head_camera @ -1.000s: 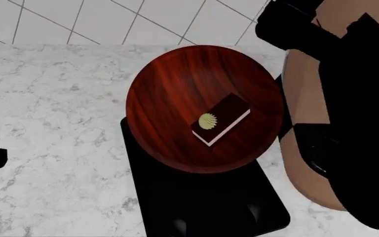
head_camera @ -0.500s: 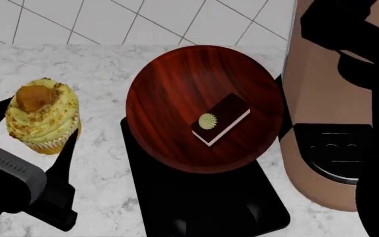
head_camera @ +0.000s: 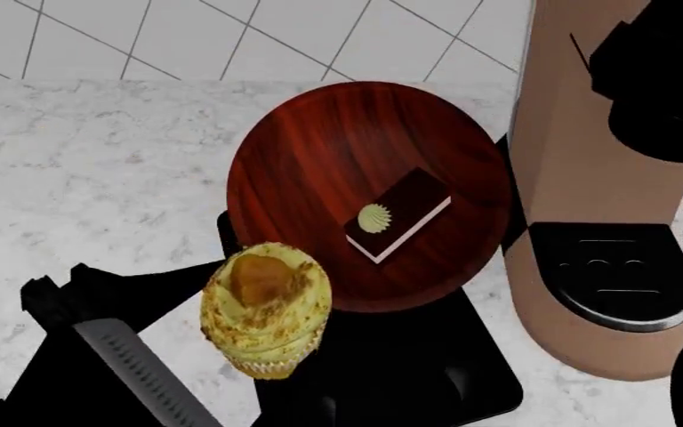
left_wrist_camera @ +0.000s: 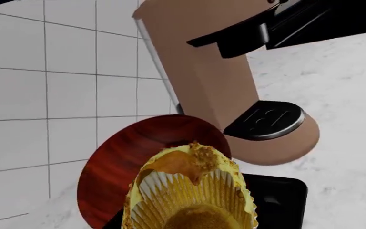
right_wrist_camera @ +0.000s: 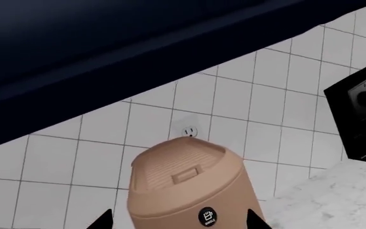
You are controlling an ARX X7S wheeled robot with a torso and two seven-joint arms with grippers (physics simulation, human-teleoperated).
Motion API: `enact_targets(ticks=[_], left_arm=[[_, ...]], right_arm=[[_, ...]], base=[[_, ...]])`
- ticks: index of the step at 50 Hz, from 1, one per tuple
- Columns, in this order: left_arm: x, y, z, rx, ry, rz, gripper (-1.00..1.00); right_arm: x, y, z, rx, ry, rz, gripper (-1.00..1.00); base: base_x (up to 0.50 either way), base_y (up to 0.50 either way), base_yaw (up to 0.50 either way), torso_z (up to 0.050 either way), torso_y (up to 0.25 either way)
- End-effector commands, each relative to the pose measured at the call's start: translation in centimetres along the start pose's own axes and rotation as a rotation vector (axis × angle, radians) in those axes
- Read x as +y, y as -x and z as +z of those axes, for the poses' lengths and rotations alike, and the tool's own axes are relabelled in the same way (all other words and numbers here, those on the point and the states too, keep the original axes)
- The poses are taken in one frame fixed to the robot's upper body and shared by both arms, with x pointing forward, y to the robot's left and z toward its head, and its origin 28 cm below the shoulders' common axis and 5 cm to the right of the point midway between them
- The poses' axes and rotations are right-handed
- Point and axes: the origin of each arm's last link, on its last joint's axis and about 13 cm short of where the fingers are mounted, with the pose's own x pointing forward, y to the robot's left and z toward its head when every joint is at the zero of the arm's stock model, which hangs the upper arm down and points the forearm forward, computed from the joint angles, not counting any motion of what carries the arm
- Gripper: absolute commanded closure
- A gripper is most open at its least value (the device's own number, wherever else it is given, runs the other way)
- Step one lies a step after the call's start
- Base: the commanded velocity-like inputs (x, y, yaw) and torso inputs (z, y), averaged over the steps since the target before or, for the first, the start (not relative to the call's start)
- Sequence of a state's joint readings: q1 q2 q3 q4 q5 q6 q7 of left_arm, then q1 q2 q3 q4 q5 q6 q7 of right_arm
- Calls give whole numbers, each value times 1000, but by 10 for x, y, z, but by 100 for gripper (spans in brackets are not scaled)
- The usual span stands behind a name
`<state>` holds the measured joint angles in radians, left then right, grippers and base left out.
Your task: Pick up the bowl with cake and place it on the tray. Pick up the cupcake and place it on the tray.
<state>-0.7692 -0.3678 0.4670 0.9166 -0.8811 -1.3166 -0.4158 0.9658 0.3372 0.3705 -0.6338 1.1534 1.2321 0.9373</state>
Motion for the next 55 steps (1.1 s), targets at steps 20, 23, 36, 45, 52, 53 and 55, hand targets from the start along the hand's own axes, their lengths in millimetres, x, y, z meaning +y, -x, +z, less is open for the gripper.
enact_targets(ticks=[20, 23, 36, 45, 52, 53, 55], left_arm=[[-34, -22, -28, 92, 41, -155, 100], [-35, -28, -36, 118, 43, -152, 100], [-35, -45, -57, 182, 48, -135, 100], [-32, -50, -57, 174, 49, -116, 100], [-28, -60, -60, 169, 47, -91, 100], [-27, -61, -60, 167, 47, -89, 100], [-26, -65, -60, 163, 45, -80, 100]], right_arm=[[-8, 7, 2, -27, 31, -55, -100], [-9, 8, 2, -27, 34, -58, -100], [-14, 14, 3, -34, 43, -72, -100], [-16, 16, 2, -31, 41, -76, -100], [-16, 15, 0, -27, 43, -79, -100], [-16, 15, 0, -27, 43, -79, -100], [-16, 15, 0, -27, 42, -77, -100]], base=[[0, 0, 0, 0, 0], [0, 0, 0, 0, 0], [0, 0, 0, 0, 0], [0, 0, 0, 0, 0], [0, 0, 0, 0, 1], [0, 0, 0, 0, 0], [0, 0, 0, 5, 0]])
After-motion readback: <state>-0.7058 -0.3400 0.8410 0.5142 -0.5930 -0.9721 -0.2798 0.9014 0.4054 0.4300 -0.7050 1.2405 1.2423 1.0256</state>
